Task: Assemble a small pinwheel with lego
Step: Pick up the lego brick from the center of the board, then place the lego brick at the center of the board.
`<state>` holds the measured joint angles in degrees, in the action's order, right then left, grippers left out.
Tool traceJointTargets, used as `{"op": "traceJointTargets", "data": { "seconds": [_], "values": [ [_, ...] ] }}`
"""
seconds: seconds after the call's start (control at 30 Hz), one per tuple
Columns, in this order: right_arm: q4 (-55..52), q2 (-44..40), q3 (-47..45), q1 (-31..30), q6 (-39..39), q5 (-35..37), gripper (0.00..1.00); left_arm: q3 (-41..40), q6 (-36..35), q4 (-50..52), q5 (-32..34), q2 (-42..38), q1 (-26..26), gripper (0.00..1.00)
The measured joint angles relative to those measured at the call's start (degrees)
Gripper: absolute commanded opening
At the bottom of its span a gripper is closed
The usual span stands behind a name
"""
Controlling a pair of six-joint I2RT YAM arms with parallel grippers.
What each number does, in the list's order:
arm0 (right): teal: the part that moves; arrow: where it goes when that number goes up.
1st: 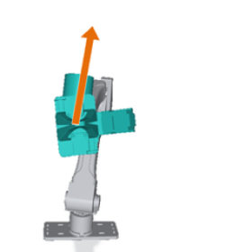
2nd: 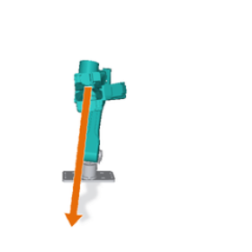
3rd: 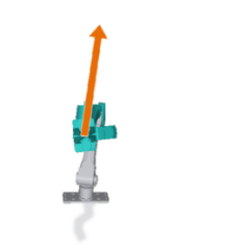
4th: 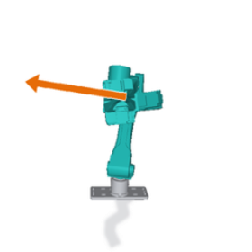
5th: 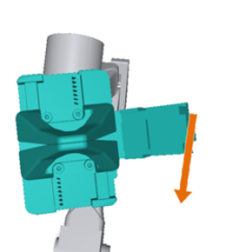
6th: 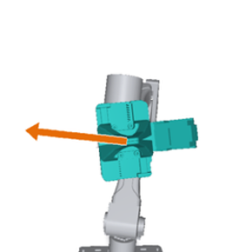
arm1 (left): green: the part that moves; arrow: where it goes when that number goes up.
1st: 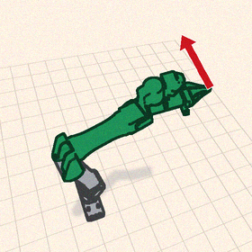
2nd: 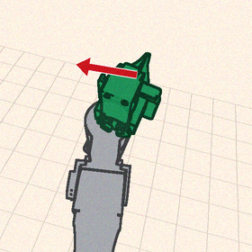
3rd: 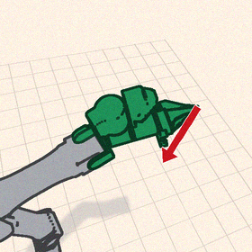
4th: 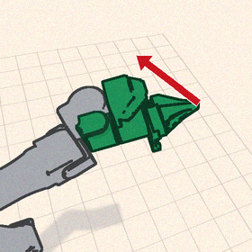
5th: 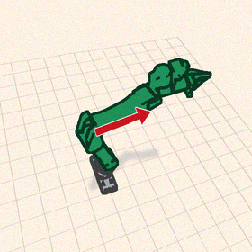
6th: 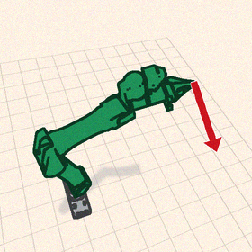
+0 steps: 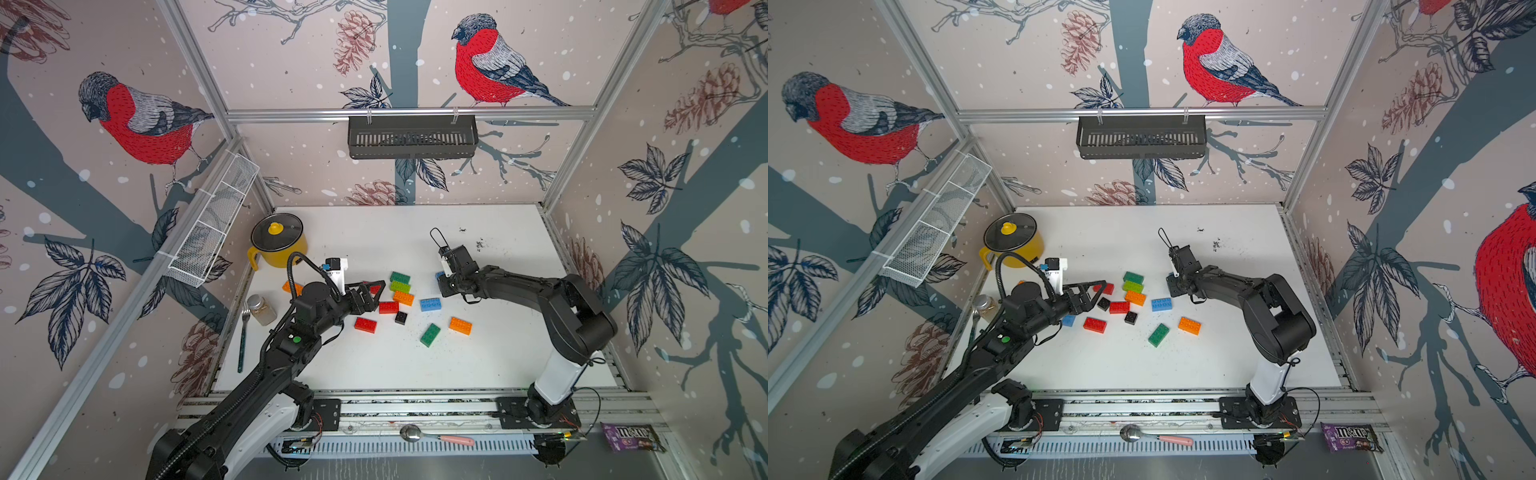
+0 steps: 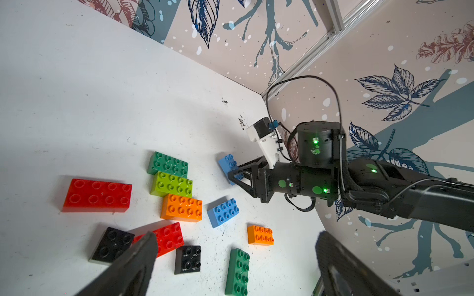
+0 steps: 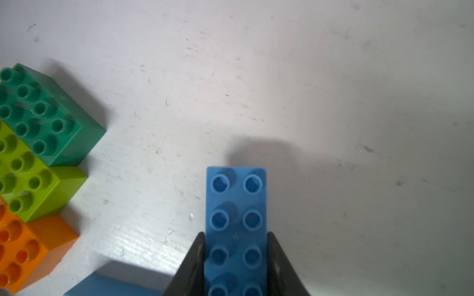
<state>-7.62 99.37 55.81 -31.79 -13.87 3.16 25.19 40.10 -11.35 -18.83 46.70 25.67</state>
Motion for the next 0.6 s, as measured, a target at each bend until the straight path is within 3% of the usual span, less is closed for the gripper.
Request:
{"op": "traceJointTargets", "data": {
  "seconds": [0.33, 0.6],
  "values": [
    [-2.9, -6.5, -7.0, -2.4, -12.1, 3.4, 0.33, -0.3, 0.2, 0.4, -0.2, 0.8, 0.0, 0.97],
    [-2.8, -4.3, -7.6, -4.3, -16.4, 5.3, 0.36, -0.3, 0.2, 0.4, -0.5, 1.5, 0.0, 0.97]
  ]
}}
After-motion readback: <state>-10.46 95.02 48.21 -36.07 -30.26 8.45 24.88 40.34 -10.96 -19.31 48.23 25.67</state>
